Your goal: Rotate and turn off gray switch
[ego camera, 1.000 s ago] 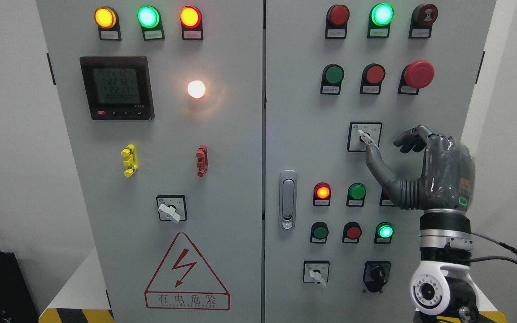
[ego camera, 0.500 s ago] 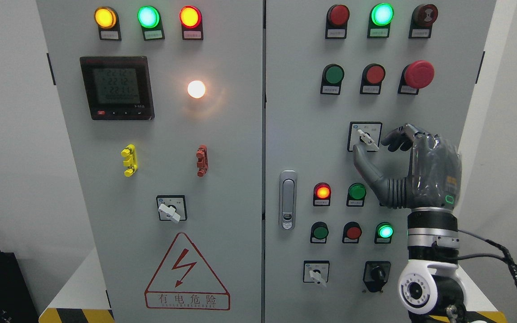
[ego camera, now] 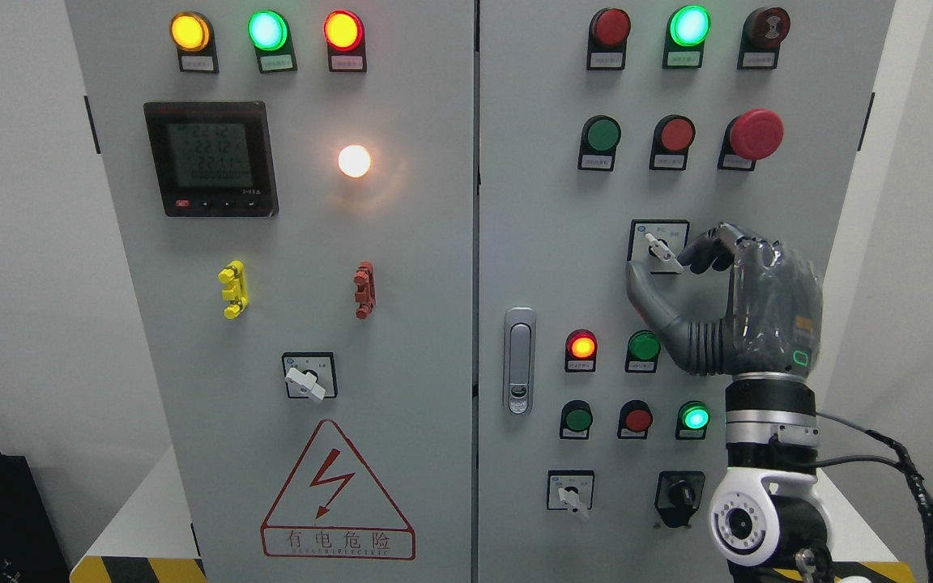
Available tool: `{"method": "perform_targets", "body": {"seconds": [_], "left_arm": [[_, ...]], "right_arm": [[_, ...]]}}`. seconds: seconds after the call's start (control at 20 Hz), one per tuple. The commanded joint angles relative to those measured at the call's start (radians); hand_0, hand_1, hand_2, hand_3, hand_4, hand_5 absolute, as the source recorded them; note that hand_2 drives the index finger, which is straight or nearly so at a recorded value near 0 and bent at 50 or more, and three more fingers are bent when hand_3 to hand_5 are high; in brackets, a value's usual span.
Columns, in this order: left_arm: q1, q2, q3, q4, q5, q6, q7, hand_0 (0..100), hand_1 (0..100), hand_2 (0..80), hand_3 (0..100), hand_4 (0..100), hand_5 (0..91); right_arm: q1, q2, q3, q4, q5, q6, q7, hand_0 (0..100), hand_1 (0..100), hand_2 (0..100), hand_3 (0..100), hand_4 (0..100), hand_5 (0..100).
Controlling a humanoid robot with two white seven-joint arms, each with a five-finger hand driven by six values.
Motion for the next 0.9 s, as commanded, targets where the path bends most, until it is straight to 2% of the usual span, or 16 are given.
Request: {"method": "perform_targets", "body": {"seconds": [0.0, 0.15, 0.85], "left_arm": [[0.000, 0.000, 0.032, 0.023, -0.008, -0.001, -0.001, 12, 39, 0.0, 0, 0, 0.0], [0.000, 0.000, 0.032, 0.023, -0.008, 0.000, -0.001, 12, 39, 0.0, 0, 0, 0.0], [0.000, 0.000, 0.031, 0.023, -0.008, 0.000, -0.001, 12, 39, 0.0, 0, 0, 0.0]], "right_arm": [[-0.006, 0.007, 0.008, 0.002, 0.001, 0.000, 0.002, 17, 39, 61, 72, 72, 86], [-0.006, 0.007, 0.008, 0.006, 0.002, 0.000, 0.000, 21, 39, 61, 73, 72, 86], [-0.015, 0.007, 0.008, 0.021, 0.001, 0.028, 0.002, 21, 42, 62, 73, 72, 86]]}}
